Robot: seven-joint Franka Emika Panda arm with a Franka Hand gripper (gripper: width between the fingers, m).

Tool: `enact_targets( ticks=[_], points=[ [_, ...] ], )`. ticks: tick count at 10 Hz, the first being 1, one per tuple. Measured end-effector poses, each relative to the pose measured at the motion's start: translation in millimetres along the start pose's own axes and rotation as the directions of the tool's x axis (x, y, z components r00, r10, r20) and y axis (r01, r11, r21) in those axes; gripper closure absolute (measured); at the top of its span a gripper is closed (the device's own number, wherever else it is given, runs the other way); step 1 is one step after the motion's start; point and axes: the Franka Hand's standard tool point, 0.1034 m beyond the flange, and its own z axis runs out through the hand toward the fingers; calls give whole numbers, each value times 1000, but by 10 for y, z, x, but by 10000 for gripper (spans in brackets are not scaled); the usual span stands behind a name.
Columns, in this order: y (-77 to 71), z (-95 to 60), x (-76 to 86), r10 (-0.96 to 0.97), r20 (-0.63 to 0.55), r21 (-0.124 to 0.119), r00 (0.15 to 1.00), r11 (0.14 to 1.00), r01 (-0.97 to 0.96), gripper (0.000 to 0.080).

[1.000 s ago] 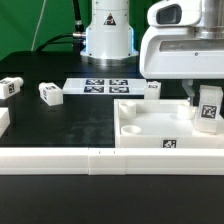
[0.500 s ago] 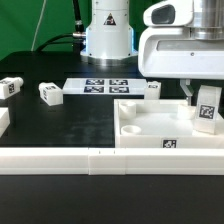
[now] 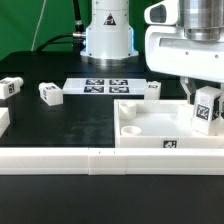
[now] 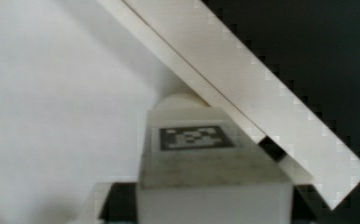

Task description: Assemble one leg

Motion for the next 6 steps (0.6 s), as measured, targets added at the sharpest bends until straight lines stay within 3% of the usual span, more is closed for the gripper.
enact_targets(
  ticks=[4, 6],
  points=[
    [5, 8, 14, 325, 4, 9, 946, 946, -325, 503],
    [5, 12, 10, 341, 6, 8, 940, 940, -341, 503]
  ],
)
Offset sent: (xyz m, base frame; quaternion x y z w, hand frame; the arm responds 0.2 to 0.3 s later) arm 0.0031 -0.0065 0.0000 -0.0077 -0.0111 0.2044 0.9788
